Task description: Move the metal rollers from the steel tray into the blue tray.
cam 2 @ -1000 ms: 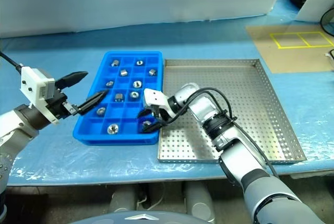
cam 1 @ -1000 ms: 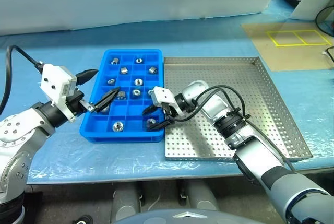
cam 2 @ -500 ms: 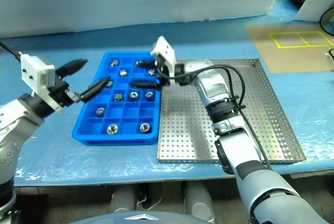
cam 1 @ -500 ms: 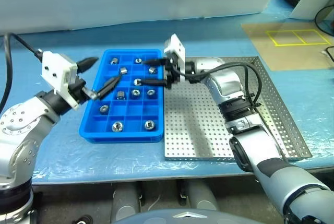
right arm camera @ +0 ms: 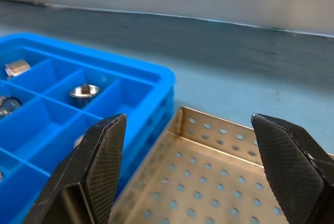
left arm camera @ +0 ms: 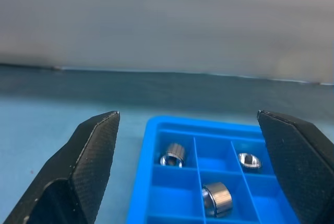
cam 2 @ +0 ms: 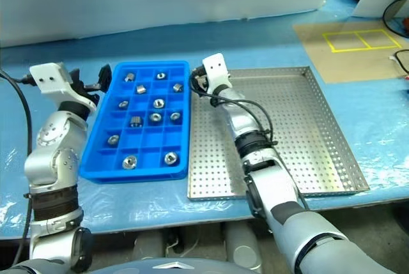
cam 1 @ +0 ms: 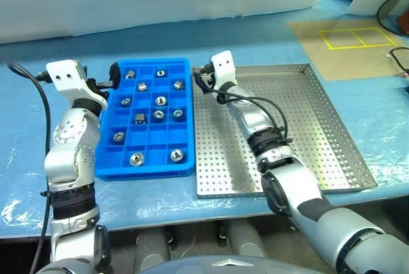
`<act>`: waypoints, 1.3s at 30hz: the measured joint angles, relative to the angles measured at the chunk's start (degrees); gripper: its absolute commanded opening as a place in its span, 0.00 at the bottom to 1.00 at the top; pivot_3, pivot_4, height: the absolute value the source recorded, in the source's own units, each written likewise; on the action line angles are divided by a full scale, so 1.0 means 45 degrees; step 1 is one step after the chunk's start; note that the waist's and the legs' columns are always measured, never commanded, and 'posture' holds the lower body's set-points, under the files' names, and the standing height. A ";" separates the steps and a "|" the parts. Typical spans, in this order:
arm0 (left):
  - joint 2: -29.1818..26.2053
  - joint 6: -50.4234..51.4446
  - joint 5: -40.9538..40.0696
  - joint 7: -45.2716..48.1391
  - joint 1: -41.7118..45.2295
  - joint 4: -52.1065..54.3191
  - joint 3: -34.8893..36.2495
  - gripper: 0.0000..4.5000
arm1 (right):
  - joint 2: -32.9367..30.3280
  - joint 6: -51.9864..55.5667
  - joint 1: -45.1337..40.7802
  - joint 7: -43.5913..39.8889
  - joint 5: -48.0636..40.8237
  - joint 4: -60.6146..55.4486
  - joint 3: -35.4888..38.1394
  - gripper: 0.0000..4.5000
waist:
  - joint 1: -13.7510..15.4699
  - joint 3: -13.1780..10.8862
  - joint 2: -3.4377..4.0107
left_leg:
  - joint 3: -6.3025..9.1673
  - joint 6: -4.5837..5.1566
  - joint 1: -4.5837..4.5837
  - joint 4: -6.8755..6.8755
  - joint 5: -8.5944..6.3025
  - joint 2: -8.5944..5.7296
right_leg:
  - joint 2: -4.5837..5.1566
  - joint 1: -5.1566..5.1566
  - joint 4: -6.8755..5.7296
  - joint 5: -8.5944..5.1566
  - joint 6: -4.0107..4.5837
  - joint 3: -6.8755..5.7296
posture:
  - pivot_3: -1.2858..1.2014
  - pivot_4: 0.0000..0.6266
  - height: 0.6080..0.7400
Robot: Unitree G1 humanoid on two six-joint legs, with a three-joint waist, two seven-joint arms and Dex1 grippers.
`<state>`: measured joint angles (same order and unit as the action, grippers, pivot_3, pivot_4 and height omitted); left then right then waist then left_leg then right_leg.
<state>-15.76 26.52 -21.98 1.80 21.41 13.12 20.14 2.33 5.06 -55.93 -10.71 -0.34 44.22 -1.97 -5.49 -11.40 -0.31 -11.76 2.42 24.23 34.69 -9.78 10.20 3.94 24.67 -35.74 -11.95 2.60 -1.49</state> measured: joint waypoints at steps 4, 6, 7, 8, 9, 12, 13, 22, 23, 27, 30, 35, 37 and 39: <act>-0.0221 0.0061 -0.0060 0.0101 -0.0304 0.0627 0.0018 0.99 | 0.0237 -0.0447 -0.0269 -0.0336 -0.0005 -0.0060 -0.0093 0.87 | 0.0087 0.0001 -0.0001 | 0.0000 -0.0004 -0.0021 0.0006 -0.0002 -0.0001 | 0.0003 -0.0026 -0.0001 0.0003 0.0005 -0.0002 | 0.41 0.24 1.00; -0.0446 0.0130 -0.0056 0.0057 -0.0459 0.0881 0.0189 0.99 | 0.0235 -0.0477 -0.0283 -0.0385 -0.0036 -0.0058 -0.0039 0.87 | 0.0206 0.0001 -0.0002 | 0.0002 -0.0007 -0.0052 0.0007 -0.0001 -0.0002 | 0.0004 -0.0057 -0.0001 0.0004 0.0006 -0.0002 | 0.42 0.24 1.00; -0.0501 0.0190 -0.0044 -0.0014 -0.0545 0.1021 0.0279 0.99 | 0.0231 -0.0479 -0.0283 -0.0396 -0.0043 -0.0048 0.0021 0.87 | 0.0294 0.0000 -0.0001 | 0.0002 -0.0010 -0.0061 0.0007 0.0000 -0.0003 | 0.0004 -0.0061 -0.0002 0.0005 0.0007 -0.0001 | 0.43 0.24 1.00; -0.0488 0.0245 -0.0040 -0.0186 -0.0658 0.1241 0.0366 0.99 | 0.0254 -0.0481 -0.0287 -0.0401 -0.0079 -0.0008 0.0073 0.87 | 0.0358 0.0001 -0.0002 | 0.0002 -0.0013 -0.0065 0.0007 0.0002 -0.0001 | 0.0004 -0.0064 -0.0002 0.0007 0.0010 -0.0001 | 0.43 0.24 1.00; -0.0466 0.0294 -0.0043 -0.0307 -0.0742 0.1364 0.0424 0.99 | 0.0285 -0.0482 -0.0291 -0.0403 -0.0105 0.0035 0.0101 0.87 | 0.0393 0.0001 -0.0001 | 0.0002 -0.0016 -0.0070 0.0007 0.0003 -0.0001 | 0.0004 -0.0066 -0.0005 0.0007 0.0010 0.0000 | 0.44 0.24 1.00; -0.0330 0.0461 -0.0032 -0.0768 -0.0857 0.1725 0.0541 0.99 | 0.0484 -0.0526 -0.0499 -0.0487 -0.0187 0.0405 0.0182 0.87 | 0.0500 0.0000 -0.0001 | 0.0003 -0.0025 -0.0071 0.0004 0.0008 0.0004 | 0.0002 -0.0064 -0.0010 0.0009 0.0013 -0.0002 | 0.45 0.24 1.00; -0.0329 0.0490 -0.0023 -0.0827 -0.0861 0.1804 0.0540 0.99 | 0.0566 -0.0608 -0.0631 -0.0529 -0.0186 0.0517 0.0172 0.87 | 0.0519 0.0000 -0.0001 | 0.0003 -0.0026 -0.0070 0.0002 0.0009 0.0004 | 0.0002 -0.0062 -0.0011 0.0009 0.0013 -0.0002 | 0.45 0.24 1.00; -0.0191 0.0492 0.0413 -0.1281 -0.0922 0.1919 0.0434 0.99 | 0.1064 -0.1637 -0.1612 -0.0612 -0.0110 0.0969 0.0031 0.87 | 0.0896 0.0000 0.0000 | 0.0002 -0.0030 -0.0071 -0.0024 0.0010 -0.0002 | 0.0003 -0.0056 0.0003 0.0009 0.0013 -0.0003 | 0.45 0.24 1.00; -0.0158 0.0490 0.0419 -0.1292 -0.0918 0.1855 0.0432 0.99 | 0.1064 -0.1637 -0.1611 -0.0616 -0.0095 0.0972 0.0014 0.87 | 0.0967 0.0000 0.0000 | 0.0002 -0.0031 -0.0071 -0.0024 0.0011 -0.0003 | 0.0004 -0.0055 0.0003 0.0009 0.0013 -0.0003 | 0.45 0.24 1.00; -0.0073 0.0446 0.0420 -0.1258 -0.0715 0.1496 0.0421 0.99 | 0.1055 -0.1616 -0.1587 -0.0636 -0.0070 0.0945 -0.0041 0.87 | 0.1069 0.0000 0.0000 | 0.0002 -0.0039 -0.0074 -0.0024 0.0015 -0.0001 | 0.0003 -0.0056 -0.0003 0.0009 0.0012 -0.0003 | 0.45 0.24 1.00; -0.0076 0.0339 0.0440 -0.1083 -0.0415 0.1205 0.0338 0.99 | 0.1023 -0.1570 -0.1489 -0.0638 -0.0032 0.0901 -0.0102 0.87 | 0.1063 0.0000 -0.0001 | 0.0002 -0.0041 -0.0075 -0.0024 0.0016 -0.0003 | 0.0003 -0.0056 -0.0003 0.0009 0.0012 -0.0001 | 0.44 0.24 1.00; -0.0061 0.0320 0.0428 -0.1013 -0.0134 0.0913 0.0187 0.99 | 0.1051 -0.1187 -0.0684 -0.0577 0.0067 -0.0034 -0.0325 0.87 | 0.1055 0.0000 -0.0001 | 0.0002 -0.0044 -0.0075 -0.0040 0.0017 -0.0002 | 0.0002 -0.0051 0.0005 0.0009 0.0011 -0.0001 | 0.43 0.24 1.00; -0.0042 0.0309 0.0428 -0.0990 -0.0061 0.0834 0.0123 0.99 | 0.1036 -0.0929 -0.0386 -0.0544 0.0100 -0.0408 -0.0374 0.87 | 0.1046 0.0000 -0.0001 | 0.0002 -0.0046 -0.0075 -0.0045 0.0019 -0.0001 | 0.0001 -0.0047 0.0006 0.0009 0.0011 -0.0001 | 0.43 0.24 1.00; -0.0020 0.0290 0.0429 -0.0938 -0.0027 0.0769 0.0075 0.99 | 0.1033 -0.0736 -0.0332 -0.0516 0.0115 -0.0564 -0.0391 0.87 | 0.1030 0.0000 -0.0001 | 0.0001 -0.0054 -0.0075 -0.0048 0.0024 0.0000 | 0.0000 -0.0043 0.0004 0.0009 0.0011 -0.0001 | 0.43 0.24 1.00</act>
<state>-15.85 27.83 -20.05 -2.42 21.29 16.58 20.48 6.98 1.74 -57.42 -13.03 0.18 41.68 -3.73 -0.86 -11.40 -0.31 -11.76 2.18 23.89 34.48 -9.68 10.20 3.94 24.47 -35.73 -11.91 2.65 -1.49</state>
